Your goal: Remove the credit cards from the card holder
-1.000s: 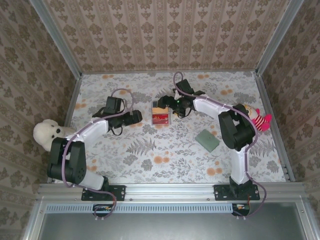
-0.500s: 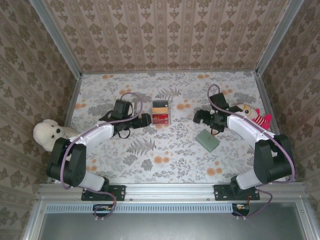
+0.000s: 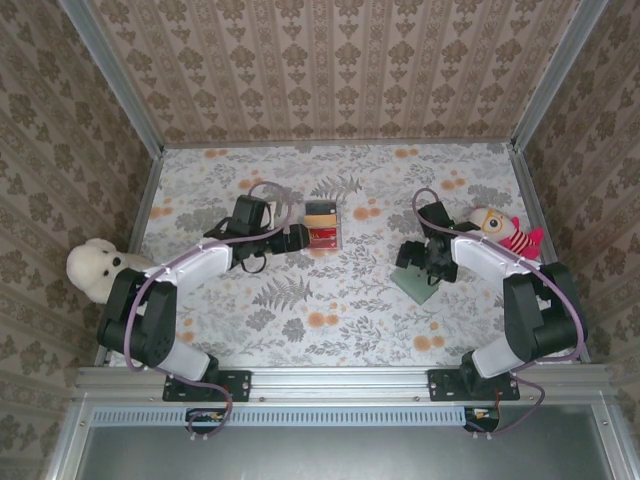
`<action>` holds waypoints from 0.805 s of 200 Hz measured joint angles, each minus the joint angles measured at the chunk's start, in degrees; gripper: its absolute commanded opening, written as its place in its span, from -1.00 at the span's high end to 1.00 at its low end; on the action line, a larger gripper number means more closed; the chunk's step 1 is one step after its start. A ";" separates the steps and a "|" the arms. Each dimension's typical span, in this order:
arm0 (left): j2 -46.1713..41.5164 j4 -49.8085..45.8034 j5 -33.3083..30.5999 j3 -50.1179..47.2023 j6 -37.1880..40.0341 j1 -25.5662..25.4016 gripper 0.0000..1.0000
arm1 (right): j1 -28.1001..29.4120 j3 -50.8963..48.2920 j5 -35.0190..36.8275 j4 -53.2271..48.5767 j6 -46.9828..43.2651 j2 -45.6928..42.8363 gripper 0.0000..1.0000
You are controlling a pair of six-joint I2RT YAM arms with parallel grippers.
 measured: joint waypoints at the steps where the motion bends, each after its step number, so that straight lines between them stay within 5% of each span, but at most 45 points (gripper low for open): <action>1: 0.00 0.02 0.00 0.00 0.00 0.00 -1.00 | 0.07 -0.04 -0.04 0.00 0.04 0.00 -0.92; 141: 0.04 4.00 1.95 -1.66 -7.02 -8.68 -0.90 | 9.75 -2.62 -7.45 3.58 10.19 -0.04 -0.79; 161: 0.76 4.87 2.47 -1.64 -8.24 -9.60 -0.85 | 8.24 -1.27 -6.14 2.60 8.98 -0.44 -0.51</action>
